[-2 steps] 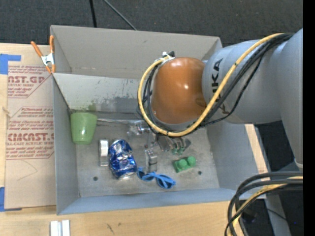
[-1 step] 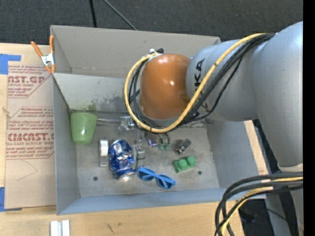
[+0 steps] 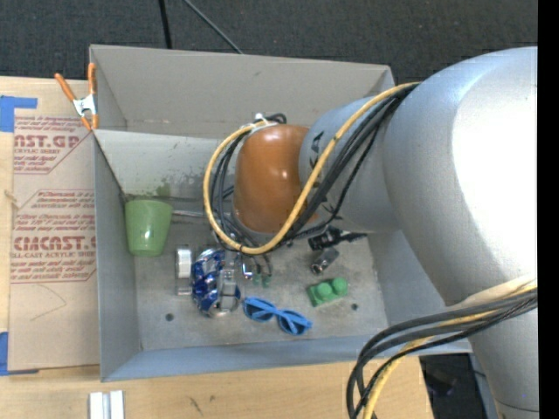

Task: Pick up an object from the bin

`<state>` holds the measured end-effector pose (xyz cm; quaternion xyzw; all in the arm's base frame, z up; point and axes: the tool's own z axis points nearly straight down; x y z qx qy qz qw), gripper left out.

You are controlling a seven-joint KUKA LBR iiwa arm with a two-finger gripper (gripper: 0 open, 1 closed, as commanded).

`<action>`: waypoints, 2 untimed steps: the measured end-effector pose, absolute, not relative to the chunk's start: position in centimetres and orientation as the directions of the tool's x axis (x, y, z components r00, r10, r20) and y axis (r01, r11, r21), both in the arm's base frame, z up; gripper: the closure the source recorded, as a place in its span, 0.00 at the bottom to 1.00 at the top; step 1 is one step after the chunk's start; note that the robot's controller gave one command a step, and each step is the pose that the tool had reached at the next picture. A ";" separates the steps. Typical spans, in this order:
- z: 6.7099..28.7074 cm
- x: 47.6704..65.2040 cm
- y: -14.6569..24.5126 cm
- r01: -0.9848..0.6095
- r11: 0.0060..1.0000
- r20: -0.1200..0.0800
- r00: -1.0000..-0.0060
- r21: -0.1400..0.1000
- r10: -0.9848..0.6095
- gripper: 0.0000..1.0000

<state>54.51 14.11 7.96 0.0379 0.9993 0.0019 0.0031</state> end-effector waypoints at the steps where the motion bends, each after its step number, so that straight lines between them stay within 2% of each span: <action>1: 8.2 54.8 14.3 0.076 0.997 -0.017 -0.997 0.010 0.076 1.00; 2: 20.8 54.4 15.7 0.075 0.997 -0.009 -0.997 0.004 0.075 1.00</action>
Offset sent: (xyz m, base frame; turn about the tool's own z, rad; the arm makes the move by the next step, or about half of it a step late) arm 0.0000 0.0000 0.0000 0.0000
